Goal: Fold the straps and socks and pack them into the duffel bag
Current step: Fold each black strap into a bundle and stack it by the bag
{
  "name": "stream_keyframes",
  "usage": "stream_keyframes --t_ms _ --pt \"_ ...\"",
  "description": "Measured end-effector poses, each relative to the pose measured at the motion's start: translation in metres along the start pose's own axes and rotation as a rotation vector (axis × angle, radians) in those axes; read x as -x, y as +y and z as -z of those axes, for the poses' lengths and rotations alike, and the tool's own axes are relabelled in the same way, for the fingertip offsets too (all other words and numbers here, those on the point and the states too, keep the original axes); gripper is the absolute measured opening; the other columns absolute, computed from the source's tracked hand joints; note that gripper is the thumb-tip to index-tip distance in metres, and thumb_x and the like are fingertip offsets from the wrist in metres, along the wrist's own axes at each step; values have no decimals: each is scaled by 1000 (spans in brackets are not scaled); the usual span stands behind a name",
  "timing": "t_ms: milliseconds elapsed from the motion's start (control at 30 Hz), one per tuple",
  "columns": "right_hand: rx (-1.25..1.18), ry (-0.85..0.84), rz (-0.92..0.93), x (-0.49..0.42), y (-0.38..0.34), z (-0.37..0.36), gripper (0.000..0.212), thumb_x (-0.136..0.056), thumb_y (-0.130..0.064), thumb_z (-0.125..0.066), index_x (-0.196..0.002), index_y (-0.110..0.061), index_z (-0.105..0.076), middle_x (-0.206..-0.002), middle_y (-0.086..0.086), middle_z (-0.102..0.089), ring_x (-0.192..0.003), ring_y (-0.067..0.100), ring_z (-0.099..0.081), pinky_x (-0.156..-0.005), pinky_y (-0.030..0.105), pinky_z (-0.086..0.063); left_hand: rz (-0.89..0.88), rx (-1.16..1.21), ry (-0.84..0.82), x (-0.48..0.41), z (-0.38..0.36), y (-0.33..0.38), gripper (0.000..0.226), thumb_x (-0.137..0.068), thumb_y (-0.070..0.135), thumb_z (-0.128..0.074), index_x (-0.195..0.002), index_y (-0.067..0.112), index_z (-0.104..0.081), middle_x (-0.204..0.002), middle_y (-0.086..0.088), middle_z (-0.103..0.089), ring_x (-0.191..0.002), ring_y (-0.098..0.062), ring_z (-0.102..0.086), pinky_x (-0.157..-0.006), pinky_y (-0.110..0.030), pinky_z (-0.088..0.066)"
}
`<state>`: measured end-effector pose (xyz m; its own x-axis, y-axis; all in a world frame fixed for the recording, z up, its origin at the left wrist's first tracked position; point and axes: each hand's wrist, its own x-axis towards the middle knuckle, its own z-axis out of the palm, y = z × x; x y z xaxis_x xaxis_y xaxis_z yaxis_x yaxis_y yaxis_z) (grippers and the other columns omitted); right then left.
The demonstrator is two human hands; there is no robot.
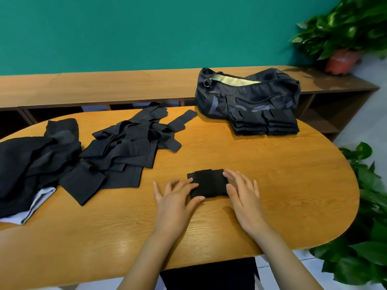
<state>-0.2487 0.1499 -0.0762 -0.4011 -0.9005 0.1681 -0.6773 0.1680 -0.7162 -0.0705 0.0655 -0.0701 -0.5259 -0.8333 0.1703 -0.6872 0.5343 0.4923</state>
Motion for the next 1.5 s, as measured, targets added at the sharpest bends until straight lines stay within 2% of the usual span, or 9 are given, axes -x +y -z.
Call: stream_keyframes --t_ms 200,333,400,500,667,800,1033,1333,1500 --pt "211 82 225 4 -6 6 62 -97 -63 -10 -91 -35 -65 -149 -21 -36 -145 4 -16 -120 42 0 30 -53 19 -13 0 6 56 -86 67 -29 -126 41 -58 -130 23 -54 -131 -6 -33 -116 -57 5" --pt "443 -117 257 -9 -17 12 75 -90 -68 4 -115 -37 -60 -149 -22 -38 -142 -1 -20 -120 38 12 39 -80 -31 -31 -4 13 48 -93 62 -34 -129 41 -56 -135 23 -51 -131 -5 -32 -116 -58 3" --pt "495 -174 207 -20 -17 11 81 -84 -70 7 -134 -34 -45 -147 -18 -43 -140 -1 -29 -121 40 8 32 -88 -59 -43 -7 15 47 -96 59 -30 -134 41 -51 -142 22 -45 -135 -7 -28 -115 -59 6" --pt "548 -247 167 -47 -11 5 85 -80 -69 14 -153 -37 -18 -159 -15 -23 -148 6 -11 -121 43 8 11 -168 -77 -65 -10 18 52 -98 58 -20 -143 41 -41 -152 18 -34 -143 -12 -19 -113 -59 16" --pt "578 -253 132 -108 -1 -2 90 -76 -68 14 -154 -35 -15 -163 -11 -8 -150 11 -1 -120 36 2 -22 -354 57 -102 -8 -2 72 -92 62 -1 -142 34 -45 -153 7 -37 -146 -20 -22 -108 -54 26" --pt "549 -264 105 -153 3 -9 99 -70 -71 15 -155 -30 -15 -163 -8 -5 -150 10 -2 -121 37 2 -38 -451 35 -127 -6 -31 60 -95 53 -22 -109 24 -73 -119 -4 -68 -119 -33 -59 -109 -64 -4" --pt "659 -188 93 -193 25 -12 128 -53 -79 42 -155 -25 -13 -164 -3 -6 -150 15 1 -119 41 13 26 -413 51 -140 -20 -52 69 -100 55 -10 -111 29 -73 -122 0 -66 -124 -27 -55 -112 -61 4" --pt "662 -127 67 -187 36 -8 98 -76 -73 19 -155 -25 -15 -164 -2 -7 -150 14 -1 -119 38 11 26 -414 126 -137 -21 -57 62 -100 52 -15 -115 28 -70 -127 1 -64 -127 -26 -53 -112 -58 4" --pt "665 -102 35 -187 44 -5 108 -70 -77 26 -154 -25 -18 -163 -1 -9 -150 14 -2 -119 38 11 15 -417 148 -137 -21 -57 52 -97 49 -26 -116 28 -70 -127 0 -64 -128 -26 -52 -111 -58 2"
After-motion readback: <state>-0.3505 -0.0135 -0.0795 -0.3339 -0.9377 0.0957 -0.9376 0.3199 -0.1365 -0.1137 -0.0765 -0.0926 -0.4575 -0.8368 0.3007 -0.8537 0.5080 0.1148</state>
